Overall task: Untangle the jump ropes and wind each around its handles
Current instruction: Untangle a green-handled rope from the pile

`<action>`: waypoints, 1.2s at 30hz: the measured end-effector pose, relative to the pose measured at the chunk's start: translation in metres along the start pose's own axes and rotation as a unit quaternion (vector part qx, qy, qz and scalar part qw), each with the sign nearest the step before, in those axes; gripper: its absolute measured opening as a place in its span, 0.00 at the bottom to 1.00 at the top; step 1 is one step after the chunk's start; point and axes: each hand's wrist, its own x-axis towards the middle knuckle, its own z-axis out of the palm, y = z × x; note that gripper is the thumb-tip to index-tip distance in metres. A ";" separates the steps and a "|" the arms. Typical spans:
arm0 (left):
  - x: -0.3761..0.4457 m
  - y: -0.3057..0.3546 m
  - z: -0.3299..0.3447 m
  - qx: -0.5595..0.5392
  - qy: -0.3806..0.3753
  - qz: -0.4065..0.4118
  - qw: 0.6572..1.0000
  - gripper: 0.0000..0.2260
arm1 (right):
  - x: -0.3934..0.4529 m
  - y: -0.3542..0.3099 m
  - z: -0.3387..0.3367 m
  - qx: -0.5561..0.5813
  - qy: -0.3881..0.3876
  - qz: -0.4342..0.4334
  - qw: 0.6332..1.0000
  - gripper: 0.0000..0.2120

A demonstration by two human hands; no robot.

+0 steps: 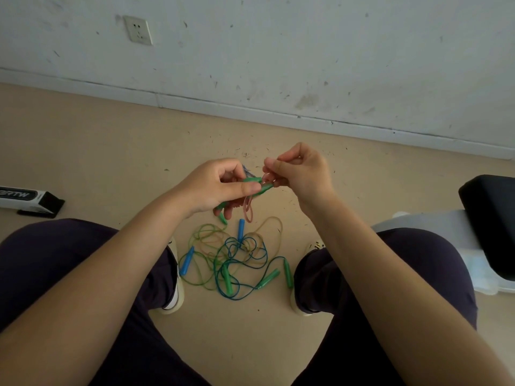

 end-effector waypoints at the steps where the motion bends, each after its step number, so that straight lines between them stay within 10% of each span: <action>1: 0.000 0.000 0.000 -0.008 -0.009 -0.007 1.000 0.20 | 0.000 0.001 0.002 -0.017 0.016 -0.014 1.000 0.13; 6: 0.000 -0.001 -0.002 -0.031 -0.032 -0.033 0.998 0.23 | -0.001 0.002 0.006 -0.081 0.067 -0.069 0.992 0.13; 10: -0.004 -0.003 0.000 -0.028 -0.030 -0.039 0.998 0.15 | -0.002 0.004 0.006 0.136 -0.075 0.115 0.981 0.02; 15: -0.006 0.002 -0.001 -0.061 -0.022 -0.012 0.998 0.09 | 0.000 0.004 0.005 0.105 -0.170 0.163 0.966 0.05; 36: -0.007 0.009 0.009 0.001 -0.008 -0.030 1.000 0.11 | 0.001 0.007 0.008 -0.090 -0.092 -0.021 0.991 0.14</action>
